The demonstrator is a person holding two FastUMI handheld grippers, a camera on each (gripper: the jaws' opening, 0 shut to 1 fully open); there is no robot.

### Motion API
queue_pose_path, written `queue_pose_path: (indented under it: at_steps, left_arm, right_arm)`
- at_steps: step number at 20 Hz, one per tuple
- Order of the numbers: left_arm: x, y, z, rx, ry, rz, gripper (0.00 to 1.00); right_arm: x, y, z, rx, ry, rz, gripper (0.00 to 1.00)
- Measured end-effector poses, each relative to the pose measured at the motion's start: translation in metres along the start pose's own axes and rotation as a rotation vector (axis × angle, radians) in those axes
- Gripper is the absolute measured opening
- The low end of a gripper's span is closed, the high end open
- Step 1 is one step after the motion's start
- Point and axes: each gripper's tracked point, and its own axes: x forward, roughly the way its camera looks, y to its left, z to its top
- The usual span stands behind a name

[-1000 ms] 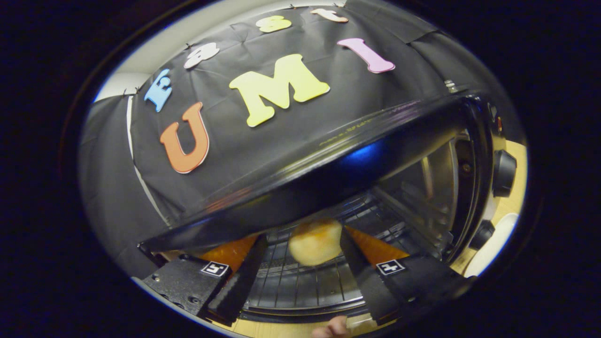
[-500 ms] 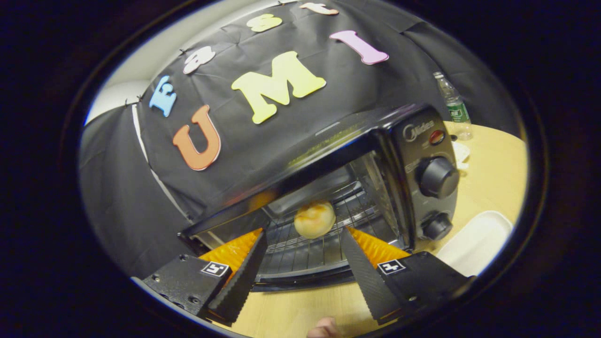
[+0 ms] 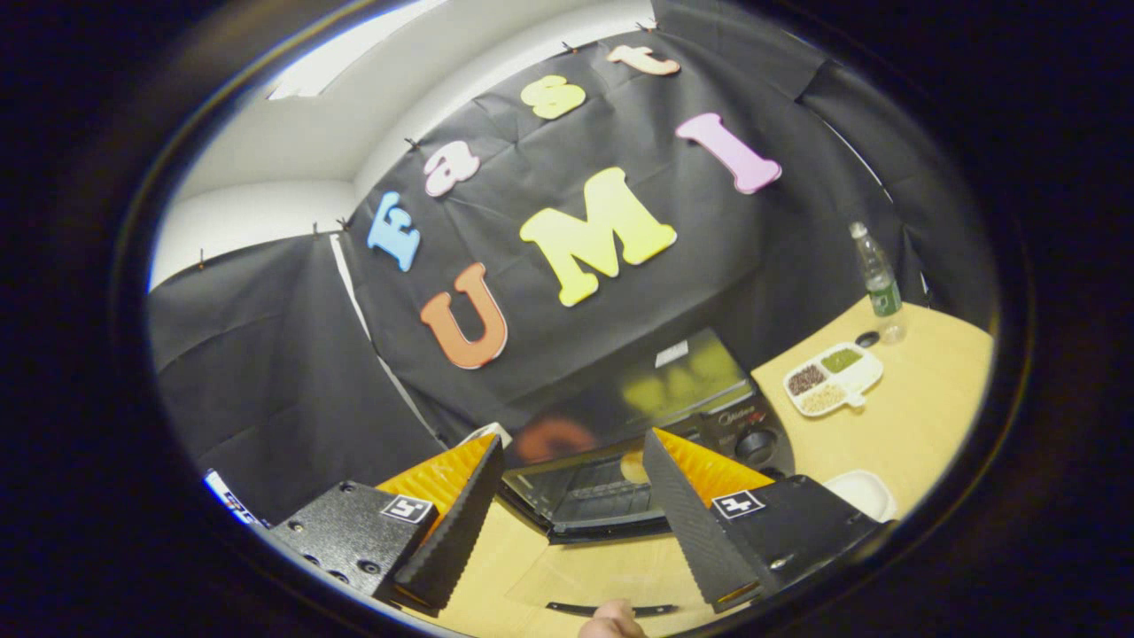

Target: Open the electric oven with the left hand, put the food in, and close the electric oven.

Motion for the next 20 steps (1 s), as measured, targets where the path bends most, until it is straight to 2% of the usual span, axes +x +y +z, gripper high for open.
queue_pose_path:
  at_steps: [4, 8, 11, 14, 17, 20]
  left_arm:
    - [0.022, -0.009, -0.029, 0.012, 0.064, -0.013, 0.93]
    - [0.041, -0.02, -0.064, 0.021, 0.131, -0.032, 0.93]
    - [0.051, -0.035, -0.088, 0.014, 0.184, -0.073, 0.93]
    - [0.058, -0.047, -0.108, 0.032, 0.205, -0.126, 0.93]
    - [0.065, -0.057, -0.139, 0.066, 0.286, -0.154, 0.93]
    - [0.071, -0.066, -0.163, 0.113, 0.351, -0.171, 0.93]
  right_arm:
    - [-0.04, -0.01, 0.053, -0.133, -0.046, -0.051, 0.95]
    - [-0.077, -0.005, 0.097, -0.275, -0.08, -0.055, 0.95]
    - [-0.103, -0.016, 0.128, -0.393, -0.104, -0.126, 0.96]
    - [-0.128, -0.023, 0.151, -0.41, -0.119, -0.171, 0.96]
    - [-0.15, -0.038, 0.169, -0.44, -0.124, -0.23, 0.95]
    - [-0.171, -0.043, 0.191, -0.436, -0.179, -0.259, 0.95]
